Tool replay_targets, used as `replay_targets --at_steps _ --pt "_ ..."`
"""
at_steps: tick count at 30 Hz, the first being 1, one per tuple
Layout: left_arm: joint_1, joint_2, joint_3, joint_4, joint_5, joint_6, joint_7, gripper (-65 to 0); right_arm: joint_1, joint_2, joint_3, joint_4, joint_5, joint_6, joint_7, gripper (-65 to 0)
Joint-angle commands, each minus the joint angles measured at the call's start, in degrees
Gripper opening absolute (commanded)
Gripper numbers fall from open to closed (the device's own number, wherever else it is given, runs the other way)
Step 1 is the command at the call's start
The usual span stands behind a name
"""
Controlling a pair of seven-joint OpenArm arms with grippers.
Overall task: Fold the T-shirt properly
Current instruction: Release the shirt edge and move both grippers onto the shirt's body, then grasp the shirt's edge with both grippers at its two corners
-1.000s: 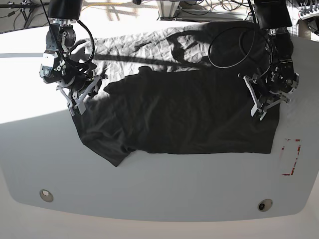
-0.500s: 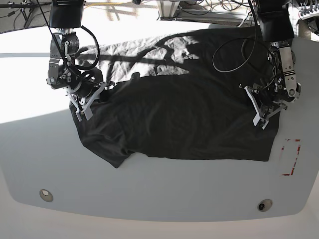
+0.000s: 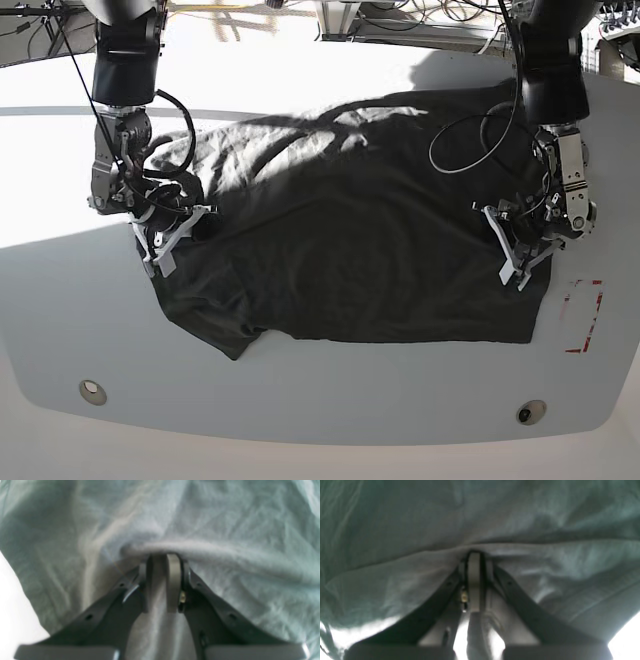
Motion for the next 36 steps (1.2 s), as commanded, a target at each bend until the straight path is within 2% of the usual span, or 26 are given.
replay_targets --at_steps 1,7,12,17,18,19,21,23,25,30,36 --pt "-2.5 -0.3 0.0 -3.0 1.1 0.1 -0.2 -56.9 3.0 2.2 0.3 -3.7 -3.4 -1.4 -1.2 -61.7" --pt "-7.8 -0.4 0.0 -11.0 1.0 0.0 -2.8 -56.8 7.4 2.8 0.3 -6.8 -6.4 -1.1 0.0 -61.7" --pt "-9.0 -0.4 0.0 -9.3 0.6 -0.2 -2.4 -56.5 7.7 2.8 0.3 -2.1 -7.2 -1.0 -0.8 -61.0" --pt "-9.1 -0.1 -0.3 -2.4 0.1 -0.2 1.1 -48.3 5.9 2.6 0.8 7.3 -7.2 -1.4 -4.9 -47.2" --pt "-8.9 -0.1 -0.3 0.6 -1.0 -0.2 2.3 -44.0 4.9 2.6 1.0 11.0 -7.2 -1.5 -6.1 -39.6" --pt "-8.9 -0.1 -0.3 1.9 -1.8 -0.2 2.9 -41.9 4.3 2.5 1.3 12.8 -7.2 -1.5 -6.7 -36.0" --pt "-8.6 -0.1 -0.3 6.0 -4.5 -0.2 5.2 -37.1 1.5 2.2 4.4 17.8 -7.2 -1.5 -8.0 -26.3" --pt "-7.6 -0.2 -0.5 9.0 -6.7 -0.2 7.6 -34.6 -0.7 1.2 7.7 21.2 -7.2 -1.5 -8.7 -20.6" --pt "-6.4 -0.3 -1.6 11.7 -8.6 -0.2 9.5 -34.3 -2.7 0.0 11.3 22.9 -7.2 -1.5 -8.9 -17.8" --pt "-2.7 -0.3 -7.6 18.4 -12.3 -0.2 13.6 -34.3 -6.9 -2.2 21.1 24.4 -7.2 -1.0 -9.0 -18.1" --pt "1.9 -0.4 -14.2 23.9 -16.1 -0.2 18.3 -34.3 -10.1 -4.2 27.2 24.4 -7.1 -0.8 -9.0 -17.6"
